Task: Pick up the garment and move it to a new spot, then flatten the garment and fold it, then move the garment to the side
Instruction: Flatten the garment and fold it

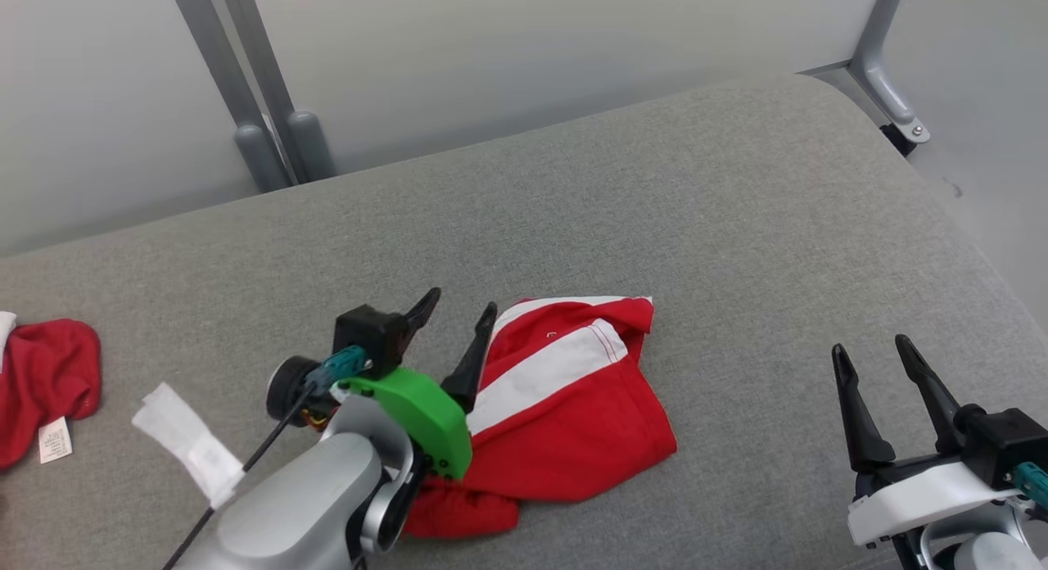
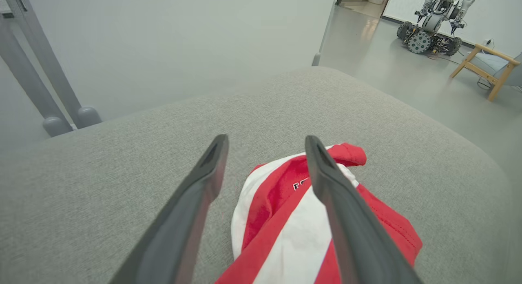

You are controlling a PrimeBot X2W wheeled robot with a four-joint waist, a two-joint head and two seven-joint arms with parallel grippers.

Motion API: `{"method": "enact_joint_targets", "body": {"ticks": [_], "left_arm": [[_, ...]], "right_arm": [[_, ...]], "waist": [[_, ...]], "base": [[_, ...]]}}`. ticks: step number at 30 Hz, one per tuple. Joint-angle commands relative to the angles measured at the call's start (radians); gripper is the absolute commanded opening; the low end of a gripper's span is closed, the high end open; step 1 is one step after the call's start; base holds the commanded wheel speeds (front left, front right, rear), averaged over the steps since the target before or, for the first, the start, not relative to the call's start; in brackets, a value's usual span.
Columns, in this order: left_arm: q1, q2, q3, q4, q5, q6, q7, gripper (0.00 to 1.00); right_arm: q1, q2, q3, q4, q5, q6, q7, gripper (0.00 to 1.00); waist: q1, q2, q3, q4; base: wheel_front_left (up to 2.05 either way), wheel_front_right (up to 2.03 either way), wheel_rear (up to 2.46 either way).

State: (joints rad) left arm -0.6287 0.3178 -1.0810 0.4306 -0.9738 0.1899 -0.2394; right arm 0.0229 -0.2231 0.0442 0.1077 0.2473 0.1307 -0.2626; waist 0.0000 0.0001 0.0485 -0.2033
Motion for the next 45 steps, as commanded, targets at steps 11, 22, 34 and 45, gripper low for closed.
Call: {"method": "enact_joint_targets", "body": {"ticks": [11,22,34,45], "left_arm": [[0.304,0.237,0.149,-0.390,0.090,0.218,-0.026,1.00],[0.500,0.194,0.291,-0.424,0.231,0.131,-0.026,1.00],[0.257,0.027,0.084,-0.125,0.333,-0.037,0.143,1.00],[0.206,0.039,0.081,0.012,0.315,-0.057,0.185,0.33]], "right_arm": [[0.062,-0.001,-0.044,-0.023,-0.011,0.000,-0.003,1.00],[0.048,-0.004,-0.036,-0.029,-0.014,0.000,-0.003,1.00],[-0.005,0.000,0.003,-0.011,0.002,0.000,-0.003,1.00],[0.006,0.006,-0.007,-0.009,0.004,0.000,-0.003,1.00]], "waist": [[0.0000,-0.0001,-0.059,0.055],[0.0000,-0.0001,-0.043,0.106],[0.0000,-0.0001,0.011,0.042],[0.0000,-0.0001,0.014,-0.008]], "base": [[0.00,0.00,0.00],[0.00,0.00,0.00],[0.00,0.00,0.00],[0.00,0.00,0.00]]}}
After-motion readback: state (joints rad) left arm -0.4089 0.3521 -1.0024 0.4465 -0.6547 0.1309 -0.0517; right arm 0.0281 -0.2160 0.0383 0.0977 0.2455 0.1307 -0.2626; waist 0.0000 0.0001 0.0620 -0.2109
